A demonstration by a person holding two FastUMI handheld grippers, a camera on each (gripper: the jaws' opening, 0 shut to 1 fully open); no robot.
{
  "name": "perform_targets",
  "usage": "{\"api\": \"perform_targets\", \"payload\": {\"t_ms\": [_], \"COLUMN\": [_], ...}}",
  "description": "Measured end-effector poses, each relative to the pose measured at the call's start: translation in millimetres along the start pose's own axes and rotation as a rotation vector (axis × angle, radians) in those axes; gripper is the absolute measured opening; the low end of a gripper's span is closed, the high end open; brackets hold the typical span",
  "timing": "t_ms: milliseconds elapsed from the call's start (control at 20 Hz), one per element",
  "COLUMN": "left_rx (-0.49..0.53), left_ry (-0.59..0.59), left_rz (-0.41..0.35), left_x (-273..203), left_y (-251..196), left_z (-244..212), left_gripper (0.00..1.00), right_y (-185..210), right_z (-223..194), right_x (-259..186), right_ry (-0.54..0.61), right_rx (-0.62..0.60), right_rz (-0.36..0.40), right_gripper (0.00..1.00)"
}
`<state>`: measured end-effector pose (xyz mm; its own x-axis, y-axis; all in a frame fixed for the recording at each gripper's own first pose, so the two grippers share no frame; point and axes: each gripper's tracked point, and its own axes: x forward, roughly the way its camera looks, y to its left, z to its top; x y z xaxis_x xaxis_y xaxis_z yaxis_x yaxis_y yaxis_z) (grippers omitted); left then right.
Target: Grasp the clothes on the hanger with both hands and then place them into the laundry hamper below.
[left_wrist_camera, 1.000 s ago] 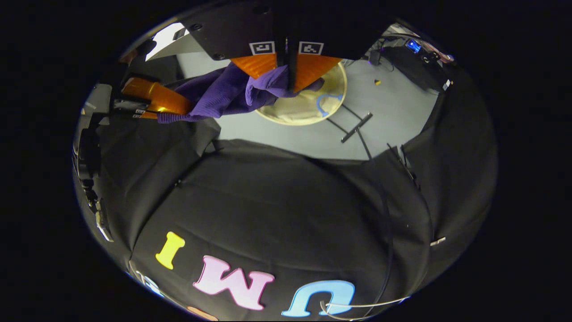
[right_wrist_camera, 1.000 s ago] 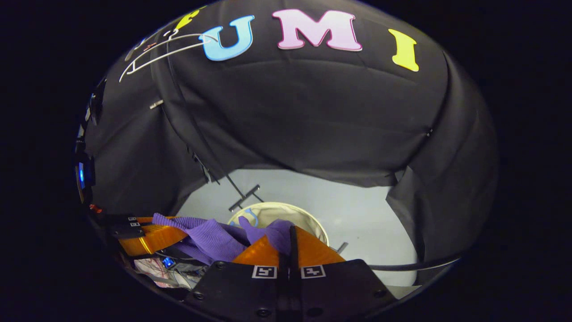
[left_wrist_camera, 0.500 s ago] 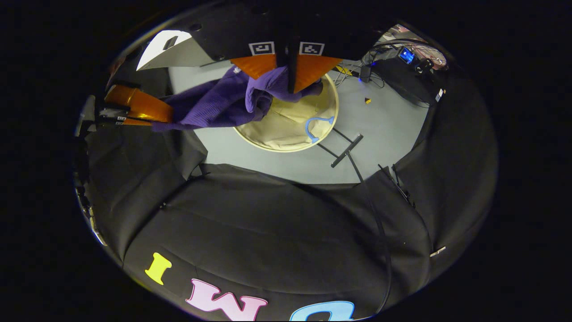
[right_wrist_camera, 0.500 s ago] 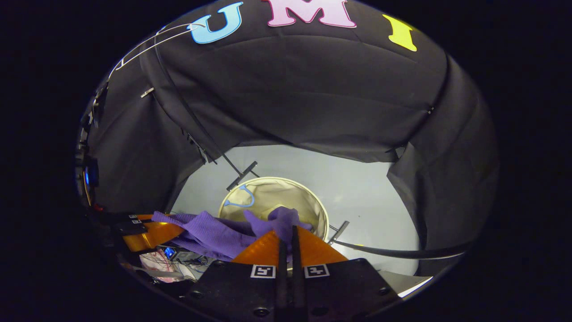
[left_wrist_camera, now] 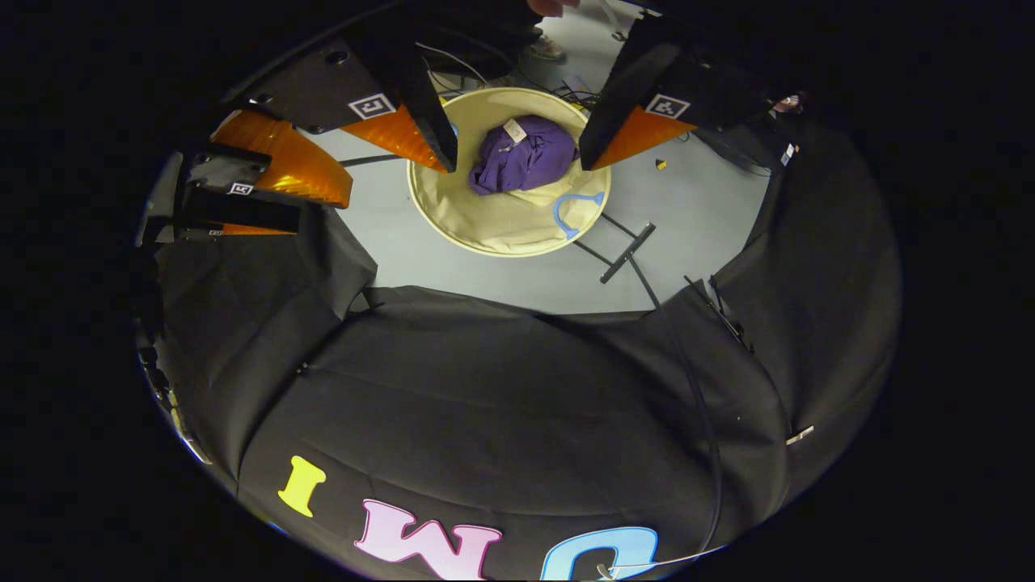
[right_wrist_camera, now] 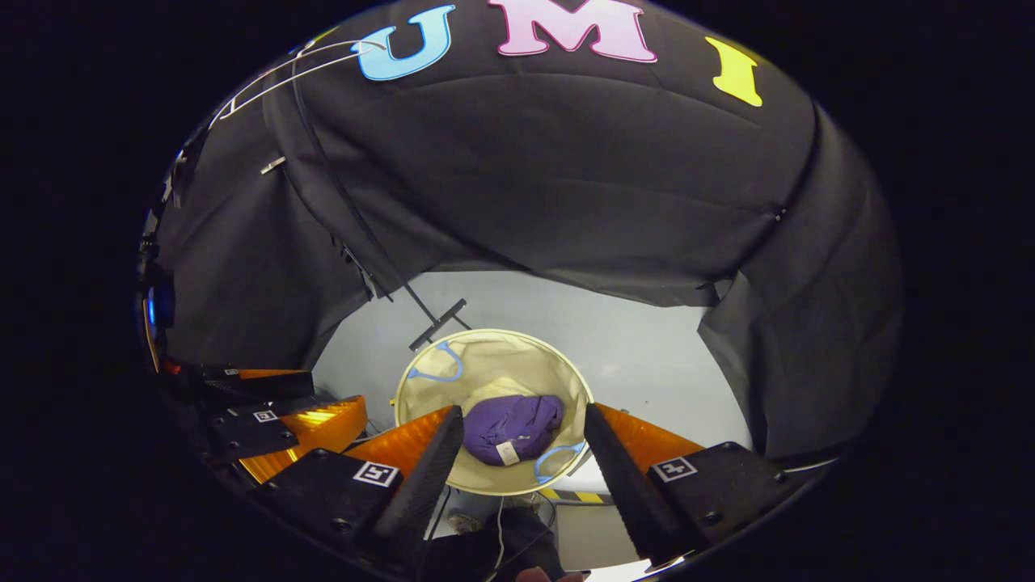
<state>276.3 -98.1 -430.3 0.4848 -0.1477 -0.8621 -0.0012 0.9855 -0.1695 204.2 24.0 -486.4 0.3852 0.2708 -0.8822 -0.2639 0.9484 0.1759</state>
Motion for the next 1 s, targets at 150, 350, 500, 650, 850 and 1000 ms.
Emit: {"api": "perform_targets", "payload": {"t_ms": [150,350,500,650,850,1000], "left_rx": [0.0,0.023,0.041,0.09,0.115,0.109], "left_ry": [-0.01,-0.079,-0.16,-0.263,-0.417,-0.531], "left_rz": [-0.002,-0.009,-0.017,-0.005,-0.018,-0.047], "left_x": [-6.2,-29.4,-59.7,-101.0,-164.4,-226.0], "left_y": [-0.4,1.7,3.1,9.9,12.7,12.5], "left_z": [0.7,12.0,26.9,46.4,70.1,78.6], "left_gripper": [0.96,0.96,0.96,0.95,0.96,0.96], "right_y": [-1.3,-3.1,-1.0,9.0,37.8,57.7], "right_z": [4.6,23.4,50.5,82.3,112.0,123.8], "right_x": [-9.2,-35.8,-71.0,-115.6,-187.5,-239.2], "right_ry": [-0.032,-0.11,-0.214,-0.359,-0.538,-0.652], "right_rx": [0.023,0.042,0.055,0.051,0.027,-0.003], "right_rz": [-0.018,-0.054,-0.1,-0.147,-0.174,-0.195], "right_gripper": [0.97,0.97,0.97,0.97,0.98,0.97]}}
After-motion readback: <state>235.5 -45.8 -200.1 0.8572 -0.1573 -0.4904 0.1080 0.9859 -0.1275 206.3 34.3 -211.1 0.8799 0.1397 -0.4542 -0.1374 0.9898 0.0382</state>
